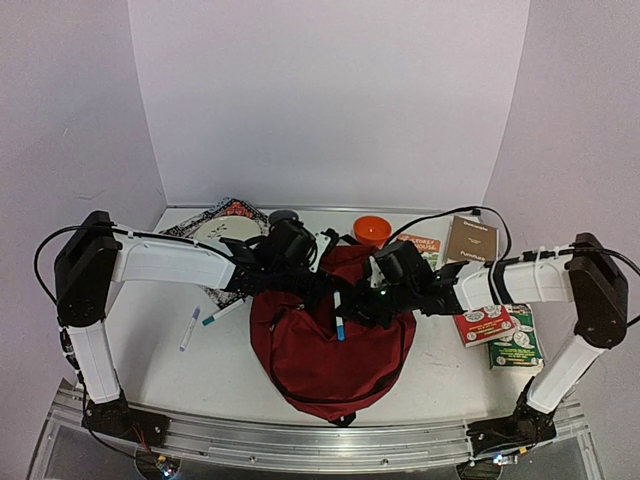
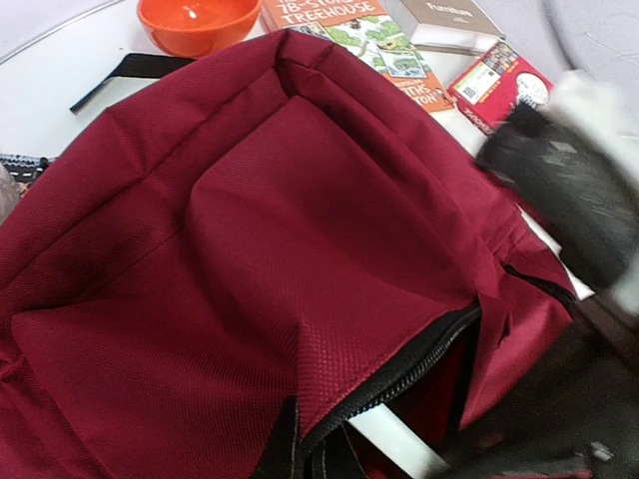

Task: Pack the student bag
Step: Place the pen in the lower front pocket of the bag, then place the student bag in the lower front pocket, then pick up the pen at the center of the board, then place the pen in the lower front pocket of the bag, then pick up the pen at the center of the board.

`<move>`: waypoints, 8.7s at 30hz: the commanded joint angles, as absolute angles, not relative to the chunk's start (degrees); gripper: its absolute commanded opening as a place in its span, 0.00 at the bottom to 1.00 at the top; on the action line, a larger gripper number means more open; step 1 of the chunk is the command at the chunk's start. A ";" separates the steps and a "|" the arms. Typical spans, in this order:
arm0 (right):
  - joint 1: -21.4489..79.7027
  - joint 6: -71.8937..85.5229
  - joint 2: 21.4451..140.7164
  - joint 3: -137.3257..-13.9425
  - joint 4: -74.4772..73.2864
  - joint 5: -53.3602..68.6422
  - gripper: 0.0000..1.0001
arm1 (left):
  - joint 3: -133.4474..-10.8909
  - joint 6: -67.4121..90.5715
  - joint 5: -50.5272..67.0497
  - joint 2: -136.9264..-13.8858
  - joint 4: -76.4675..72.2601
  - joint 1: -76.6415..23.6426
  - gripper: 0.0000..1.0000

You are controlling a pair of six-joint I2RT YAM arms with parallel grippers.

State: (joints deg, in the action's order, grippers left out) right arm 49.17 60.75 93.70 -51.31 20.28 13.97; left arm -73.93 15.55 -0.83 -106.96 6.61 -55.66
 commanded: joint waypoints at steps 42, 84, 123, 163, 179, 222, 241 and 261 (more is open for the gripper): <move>49.37 60.55 96.90 -55.58 20.72 5.65 0.43 | -71.59 14.77 0.59 -103.73 5.01 -54.51 0.01; 49.36 9.41 80.47 -58.80 -4.04 -6.90 0.93 | -58.71 17.18 -4.64 -89.56 27.06 -34.28 0.76; 49.38 10.19 79.52 -54.72 2.46 -5.82 0.98 | -54.52 17.38 5.95 -100.24 33.69 -29.92 0.40; 49.37 14.23 78.47 -53.23 4.57 -10.63 0.98 | -61.58 11.39 0.55 -80.30 31.96 -52.31 0.00; 49.38 20.41 68.58 -47.67 4.39 -21.39 0.98 | -71.33 -6.59 2.49 -94.20 21.16 -61.09 0.00; 49.33 23.91 61.90 -44.41 4.50 -23.11 0.98 | -79.89 -23.16 -25.41 -115.77 15.71 -62.18 0.02; 49.38 24.07 61.95 -44.38 5.10 -22.15 0.98 | -77.97 -15.60 -21.62 -109.76 13.35 -62.23 0.49; 49.35 23.23 63.42 -45.17 5.45 -20.46 0.98 | -62.56 8.49 -21.17 -86.56 21.35 -60.77 0.75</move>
State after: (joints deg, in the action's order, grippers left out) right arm 49.21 23.66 62.84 -44.38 4.44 -20.81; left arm -64.76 -0.20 -17.10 -90.56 17.31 -62.23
